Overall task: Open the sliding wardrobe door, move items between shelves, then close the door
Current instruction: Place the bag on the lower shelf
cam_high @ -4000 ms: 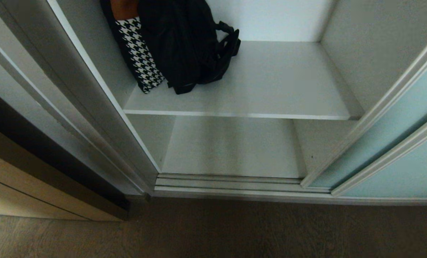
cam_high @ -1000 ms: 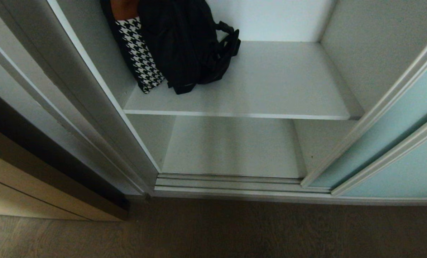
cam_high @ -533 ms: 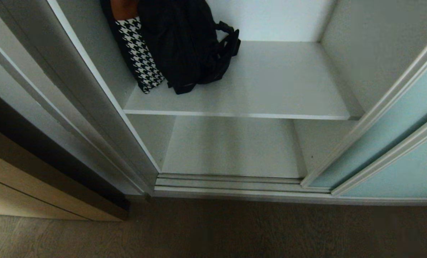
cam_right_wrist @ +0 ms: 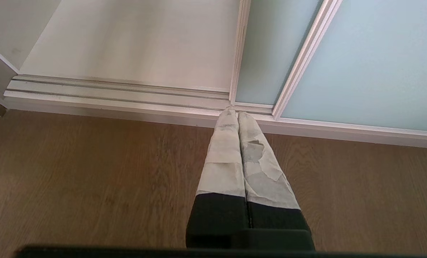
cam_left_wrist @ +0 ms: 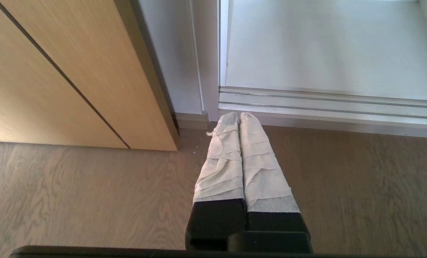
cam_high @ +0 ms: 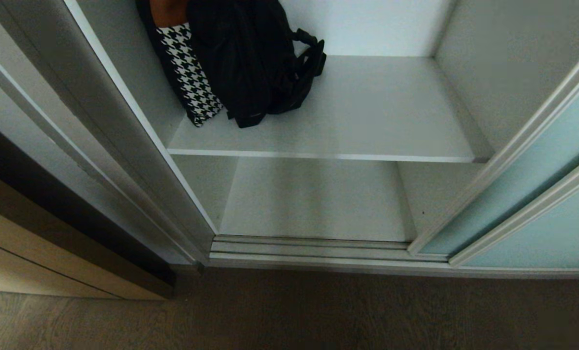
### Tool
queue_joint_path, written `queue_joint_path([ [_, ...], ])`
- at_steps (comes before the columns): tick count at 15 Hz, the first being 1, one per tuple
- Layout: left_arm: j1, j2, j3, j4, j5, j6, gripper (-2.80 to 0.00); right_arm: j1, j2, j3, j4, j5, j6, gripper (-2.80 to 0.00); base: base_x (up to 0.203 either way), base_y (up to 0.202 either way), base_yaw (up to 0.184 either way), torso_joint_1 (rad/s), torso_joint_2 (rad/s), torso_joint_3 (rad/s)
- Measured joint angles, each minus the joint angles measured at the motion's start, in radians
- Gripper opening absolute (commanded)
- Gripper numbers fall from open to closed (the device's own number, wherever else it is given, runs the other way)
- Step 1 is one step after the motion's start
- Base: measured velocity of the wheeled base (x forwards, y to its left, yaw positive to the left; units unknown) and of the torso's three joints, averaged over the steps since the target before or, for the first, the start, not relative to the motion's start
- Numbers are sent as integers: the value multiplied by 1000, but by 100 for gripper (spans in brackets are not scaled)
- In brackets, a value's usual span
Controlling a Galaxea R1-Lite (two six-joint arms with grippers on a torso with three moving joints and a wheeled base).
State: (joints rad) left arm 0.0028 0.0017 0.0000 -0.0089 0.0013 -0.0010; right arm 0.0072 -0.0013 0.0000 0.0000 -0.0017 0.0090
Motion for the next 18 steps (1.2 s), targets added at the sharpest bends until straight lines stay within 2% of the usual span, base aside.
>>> queue_joint_path([
  [6, 0, 0, 0, 2, 3, 0, -280, 0, 0, 0, 0, -1, 0, -280, 0, 0, 0, 0, 0, 0],
  [9, 0, 0, -15, -1, 13, 25, -280, 0, 0, 0, 0, -1, 0, -280, 0, 0, 0, 0, 0, 0],
  [13, 0, 55, -288, 20, 13, 46, -280, 0, 0, 0, 0, -1, 0, -280, 0, 0, 0, 0, 0, 0],
  [16, 0, 239, -526, 0, -14, 17, -280, 0, 0, 0, 0, 0, 0, -280, 0, 0, 0, 0, 0, 0],
  [18, -1, 406, -668, -55, -60, -19, -280, 0, 0, 0, 0, 0, 0, -280, 0, 0, 0, 0, 0, 0],
])
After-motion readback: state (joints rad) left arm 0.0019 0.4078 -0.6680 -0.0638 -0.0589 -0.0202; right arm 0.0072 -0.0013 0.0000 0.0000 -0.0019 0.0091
